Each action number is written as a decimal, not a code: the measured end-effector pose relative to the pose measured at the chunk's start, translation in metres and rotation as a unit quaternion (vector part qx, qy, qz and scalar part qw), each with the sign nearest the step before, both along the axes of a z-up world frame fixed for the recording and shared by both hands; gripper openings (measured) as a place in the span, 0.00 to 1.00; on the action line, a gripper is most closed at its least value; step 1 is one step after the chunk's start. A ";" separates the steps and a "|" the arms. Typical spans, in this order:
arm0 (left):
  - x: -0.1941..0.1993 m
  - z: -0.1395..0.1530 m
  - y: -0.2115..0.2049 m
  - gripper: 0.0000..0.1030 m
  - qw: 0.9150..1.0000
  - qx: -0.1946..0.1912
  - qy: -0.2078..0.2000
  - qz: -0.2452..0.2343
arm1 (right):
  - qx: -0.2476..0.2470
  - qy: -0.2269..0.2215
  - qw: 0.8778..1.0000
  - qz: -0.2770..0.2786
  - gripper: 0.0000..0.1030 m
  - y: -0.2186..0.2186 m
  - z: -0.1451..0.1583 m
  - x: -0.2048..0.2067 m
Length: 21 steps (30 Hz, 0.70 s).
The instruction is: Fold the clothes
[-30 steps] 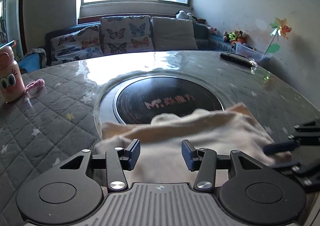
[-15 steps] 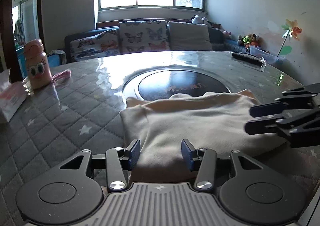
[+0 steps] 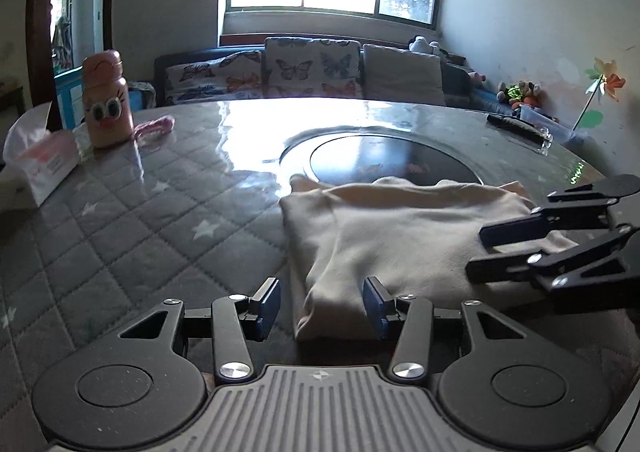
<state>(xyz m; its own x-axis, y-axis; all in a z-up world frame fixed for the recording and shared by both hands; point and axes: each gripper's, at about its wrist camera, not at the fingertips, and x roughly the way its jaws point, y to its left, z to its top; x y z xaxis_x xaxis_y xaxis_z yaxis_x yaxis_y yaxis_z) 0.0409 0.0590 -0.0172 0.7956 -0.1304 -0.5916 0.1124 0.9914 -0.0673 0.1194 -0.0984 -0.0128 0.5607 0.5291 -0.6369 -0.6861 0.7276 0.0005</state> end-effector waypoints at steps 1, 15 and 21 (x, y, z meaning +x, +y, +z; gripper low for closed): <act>-0.002 0.001 0.002 0.49 1.000 -0.003 0.000 0.002 | -0.005 0.000 1.000 0.003 0.37 0.003 -0.001 0.000; -0.006 0.003 0.012 0.50 1.000 -0.023 0.010 0.012 | -0.003 0.000 1.000 0.031 0.40 0.024 0.002 -0.001; 0.005 0.014 0.016 0.52 0.999 -0.047 0.005 0.018 | 0.012 0.013 1.000 0.019 0.41 0.014 0.002 0.004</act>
<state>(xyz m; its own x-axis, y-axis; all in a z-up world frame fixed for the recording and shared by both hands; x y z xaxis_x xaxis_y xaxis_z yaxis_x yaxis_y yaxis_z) 0.0459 0.0753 -0.0032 0.7953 -0.1576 -0.5853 0.0757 0.9839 -0.1620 0.1237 -0.0842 -0.0110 0.5241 0.5651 -0.6371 -0.7121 0.7012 0.0361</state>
